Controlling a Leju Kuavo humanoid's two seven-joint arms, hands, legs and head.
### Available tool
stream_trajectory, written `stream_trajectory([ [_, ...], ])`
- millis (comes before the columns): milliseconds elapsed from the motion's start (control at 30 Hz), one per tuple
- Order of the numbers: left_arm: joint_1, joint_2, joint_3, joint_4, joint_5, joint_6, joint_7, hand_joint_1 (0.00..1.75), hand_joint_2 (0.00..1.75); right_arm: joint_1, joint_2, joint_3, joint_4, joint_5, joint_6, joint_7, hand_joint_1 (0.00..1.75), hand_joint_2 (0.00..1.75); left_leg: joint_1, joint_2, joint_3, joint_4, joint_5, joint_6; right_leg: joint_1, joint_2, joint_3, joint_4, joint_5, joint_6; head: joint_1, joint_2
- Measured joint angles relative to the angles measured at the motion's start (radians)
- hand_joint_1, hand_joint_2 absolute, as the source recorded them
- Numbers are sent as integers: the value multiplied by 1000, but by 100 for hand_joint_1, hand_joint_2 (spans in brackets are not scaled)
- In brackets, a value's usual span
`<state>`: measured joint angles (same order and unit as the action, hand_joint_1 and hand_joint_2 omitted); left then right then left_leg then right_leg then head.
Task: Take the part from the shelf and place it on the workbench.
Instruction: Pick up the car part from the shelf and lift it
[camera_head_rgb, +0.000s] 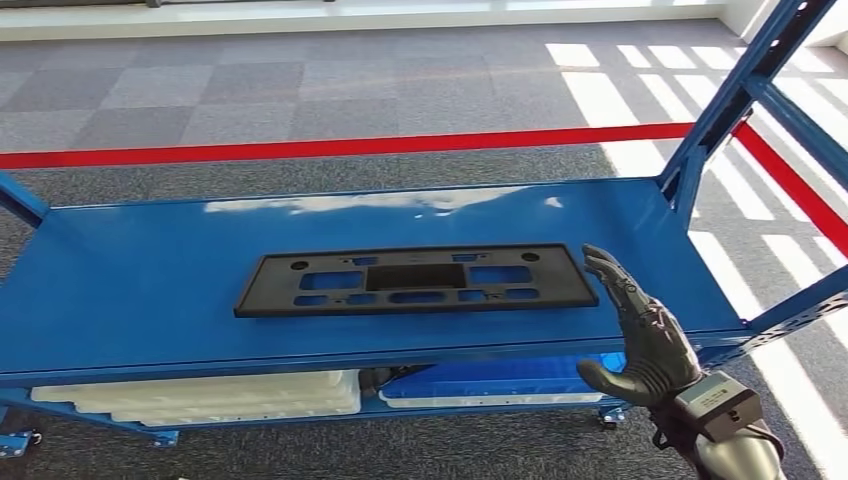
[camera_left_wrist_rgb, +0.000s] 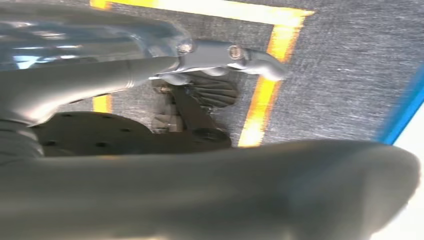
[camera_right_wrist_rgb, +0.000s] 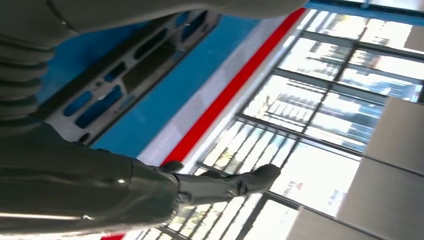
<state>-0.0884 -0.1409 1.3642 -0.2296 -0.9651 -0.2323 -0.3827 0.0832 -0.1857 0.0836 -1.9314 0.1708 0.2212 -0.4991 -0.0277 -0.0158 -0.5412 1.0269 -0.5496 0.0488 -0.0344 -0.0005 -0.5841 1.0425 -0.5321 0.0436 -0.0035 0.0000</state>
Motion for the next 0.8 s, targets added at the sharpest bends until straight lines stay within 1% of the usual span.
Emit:
stream_trajectory([
  [33, 1, 0, 0, 0, 0, 0, -1, 0, 0, -1, 1, 0, 0, 8, -4, 6, 0, 0, 0, 0, 0, -2, 0, 0, 1, 0, 0, 0, -1, -4, 0, 0],
  [67, 1, -1, 0, 0, 0, 0, -2, 0, 0, -3, 2, 1, -1, 18, -9, 13, 0, 0, 0, 0, 1, -3, 0, 0, 2, 0, 0, 0, -2, -4, 0, 0],
  [200, -1, -2, 0, 0, -1, 0, -3, 0, 0, -18, 7, 8, 2, 95, -61, 48, 0, 175, 1, 0, 2, -7, -1, -3, 3, -1, 0, 0, -5, -8, 0, 0],
  [300, -2, -3, 0, 0, -2, 1, -3, 0, 0, -39, 15, 26, 13, 170, -101, 87, 0, 175, 3, 0, 3, -8, -3, -9, 5, 0, 1, 1, -7, -10, 0, 0],
  [400, -3, -4, 0, 0, -10, 0, -3, 0, 0, -73, 9, 61, 34, 266, -132, 119, 0, 175, 4, 0, 3, -8, -4, -11, 5, 0, 2, 0, -7, -10, 0, 0],
  [500, -4, -4, -1, 0, -22, -2, -4, 0, 0, -128, -11, 112, 70, 379, -149, 147, 0, 175, 3, 0, 4, -8, -4, -11, 5, 0, 4, 0, -7, -10, 0, 0],
  [600, -6, -4, -7, 0, -36, -6, -5, 0, 0, -196, -35, 179, 121, 453, -156, 172, 0, 175, 2, 0, 5, -8, -4, -11, 5, 1, 7, -2, -6, -10, 0, 0],
  [667, -7, -4, -14, 0, -50, -9, -5, 0, 0, -257, -53, 233, 173, 474, -142, 192, 0, 175, 2, 1, 6, -7, -4, -11, 5, 1, 7, -3, -6, -10, 0, 0],
  [800, -13, -4, -32, 0, -71, -13, -4, 0, 0, -373, -94, 342, 284, 463, -105, 213, 0, 175, 1, 0, 7, -7, -4, -11, 4, 0, 9, -4, -5, -9, 0, 0],
])
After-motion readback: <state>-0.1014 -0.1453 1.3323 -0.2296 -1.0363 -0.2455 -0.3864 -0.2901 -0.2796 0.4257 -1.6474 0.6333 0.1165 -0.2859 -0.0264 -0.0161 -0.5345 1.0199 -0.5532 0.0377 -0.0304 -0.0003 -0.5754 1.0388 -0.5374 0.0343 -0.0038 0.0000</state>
